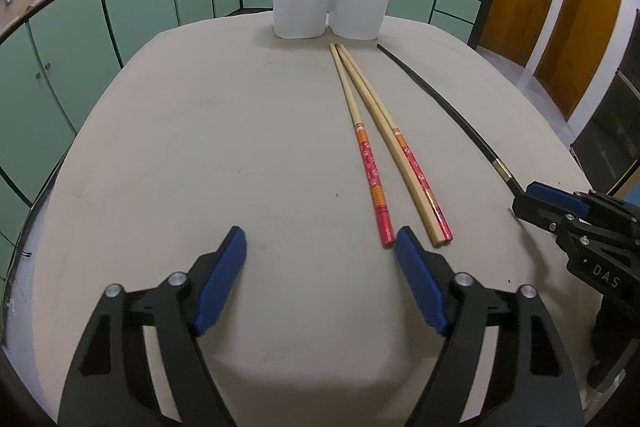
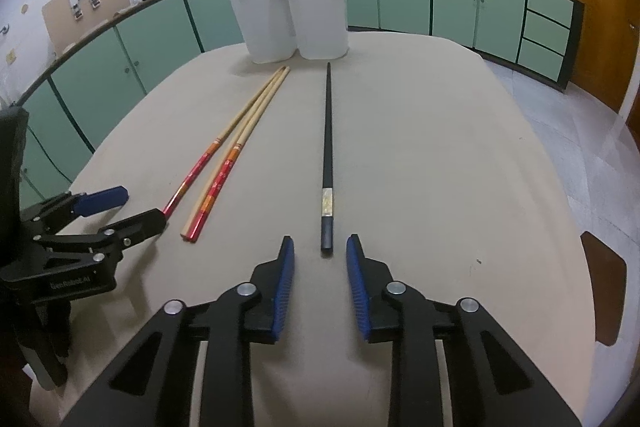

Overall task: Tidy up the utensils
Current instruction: 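Grasp a red-patterned chopstick with the left tool while the right tool holds the black one, then lift both chopsticks into the white holder and open both tools, then move both open tools back down to the remaining chopsticks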

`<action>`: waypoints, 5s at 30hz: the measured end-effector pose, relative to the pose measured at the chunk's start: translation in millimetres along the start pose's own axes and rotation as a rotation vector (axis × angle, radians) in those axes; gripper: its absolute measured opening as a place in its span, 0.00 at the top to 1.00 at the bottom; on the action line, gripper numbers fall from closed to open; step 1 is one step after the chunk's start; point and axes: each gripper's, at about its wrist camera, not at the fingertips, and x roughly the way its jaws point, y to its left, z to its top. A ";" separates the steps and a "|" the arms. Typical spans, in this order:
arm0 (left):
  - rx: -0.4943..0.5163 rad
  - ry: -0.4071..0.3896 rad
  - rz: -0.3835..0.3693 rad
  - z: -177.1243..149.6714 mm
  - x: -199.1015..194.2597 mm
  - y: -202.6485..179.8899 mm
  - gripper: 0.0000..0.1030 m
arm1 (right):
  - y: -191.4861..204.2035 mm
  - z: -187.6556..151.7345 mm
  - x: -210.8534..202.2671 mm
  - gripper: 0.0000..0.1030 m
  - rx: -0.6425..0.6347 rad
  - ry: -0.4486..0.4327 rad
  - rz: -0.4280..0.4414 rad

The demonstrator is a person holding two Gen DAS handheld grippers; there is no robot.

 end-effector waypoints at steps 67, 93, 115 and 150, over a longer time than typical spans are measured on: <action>0.133 -0.403 -0.094 164.8 -149.7 12.3 0.95 | 17.7 187.9 -124.1 0.94 -0.208 -0.226 0.081; 0.175 -0.592 -0.043 318.7 -141.5 3.1 0.95 | 15.7 361.8 -101.3 0.94 -0.176 -0.396 0.069; 0.107 -0.394 -0.093 319.4 -35.5 35.7 0.88 | -4.7 332.0 -0.9 0.91 -0.160 -0.239 0.057; -0.028 -0.351 0.000 67.8 -70.7 39.0 0.16 | -15.1 106.5 -63.4 0.06 0.038 -0.279 -0.015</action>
